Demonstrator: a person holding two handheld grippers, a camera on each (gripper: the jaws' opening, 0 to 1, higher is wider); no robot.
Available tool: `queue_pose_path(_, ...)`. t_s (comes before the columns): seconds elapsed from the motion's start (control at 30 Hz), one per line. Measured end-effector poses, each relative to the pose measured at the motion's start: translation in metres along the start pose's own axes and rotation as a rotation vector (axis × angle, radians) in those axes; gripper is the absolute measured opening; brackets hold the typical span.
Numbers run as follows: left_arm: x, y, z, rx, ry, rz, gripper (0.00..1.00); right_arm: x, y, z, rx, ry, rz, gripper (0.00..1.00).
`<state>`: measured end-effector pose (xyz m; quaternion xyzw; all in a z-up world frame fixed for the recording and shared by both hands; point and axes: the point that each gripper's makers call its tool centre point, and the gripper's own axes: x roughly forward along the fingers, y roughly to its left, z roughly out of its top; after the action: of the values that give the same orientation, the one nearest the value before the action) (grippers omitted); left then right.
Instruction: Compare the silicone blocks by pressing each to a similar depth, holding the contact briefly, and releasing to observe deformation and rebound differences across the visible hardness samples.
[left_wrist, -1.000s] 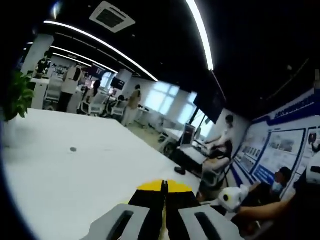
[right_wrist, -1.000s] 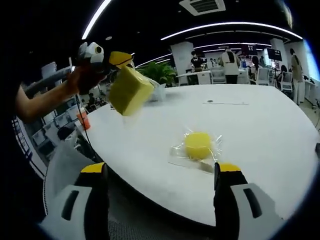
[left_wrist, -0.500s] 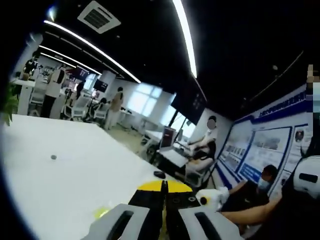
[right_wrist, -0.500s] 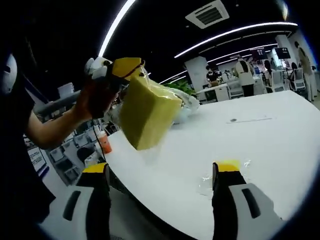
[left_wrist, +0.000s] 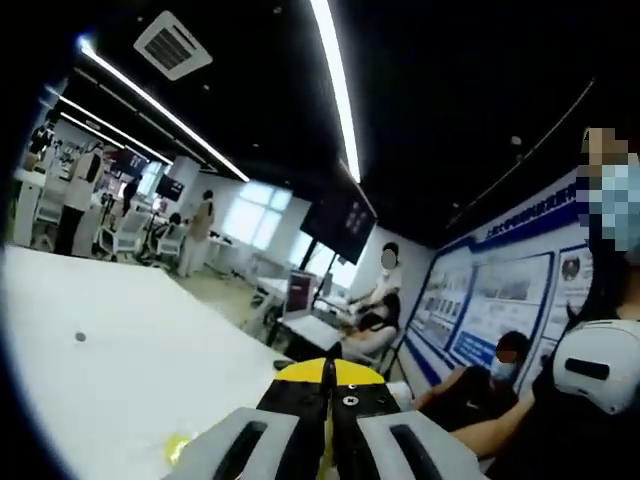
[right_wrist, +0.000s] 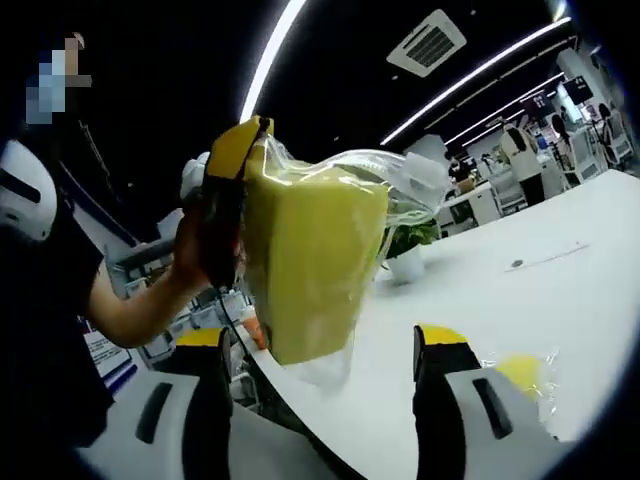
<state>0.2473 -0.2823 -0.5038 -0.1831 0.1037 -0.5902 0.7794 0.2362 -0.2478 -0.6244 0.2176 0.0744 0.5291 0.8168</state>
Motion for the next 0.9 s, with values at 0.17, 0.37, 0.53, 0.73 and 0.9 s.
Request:
queue_pose_path(0.17, -0.001, -0.005, 0.002, 0.001, -0.012, -0.016, 0.0, 0.001, 0.012, 0.019, 0.012, -0.054, 0.051, 0.55)
queue_pose_path(0.37, -0.003, -0.009, 0.008, -0.004, -0.043, -0.036, 0.0, 0.005, 0.013, 0.017, -0.008, -0.028, 0.066, 0.41)
queue_pose_path(0.53, -0.006, -0.008, 0.006, 0.0, -0.041, -0.031, 0.0, 0.003, 0.018, 0.021, -0.013, -0.042, 0.083, 0.32)
queue_pose_path(0.73, -0.014, -0.005, 0.008, -0.018, -0.049, -0.041, 0.0, 0.002, 0.026, 0.022, -0.008, -0.013, 0.111, 0.26)
queue_pose_path(0.9, -0.018, -0.004, 0.006, -0.023, -0.047, -0.041, 0.0, 0.0, 0.026, 0.02, -0.015, 0.03, 0.105, 0.23)
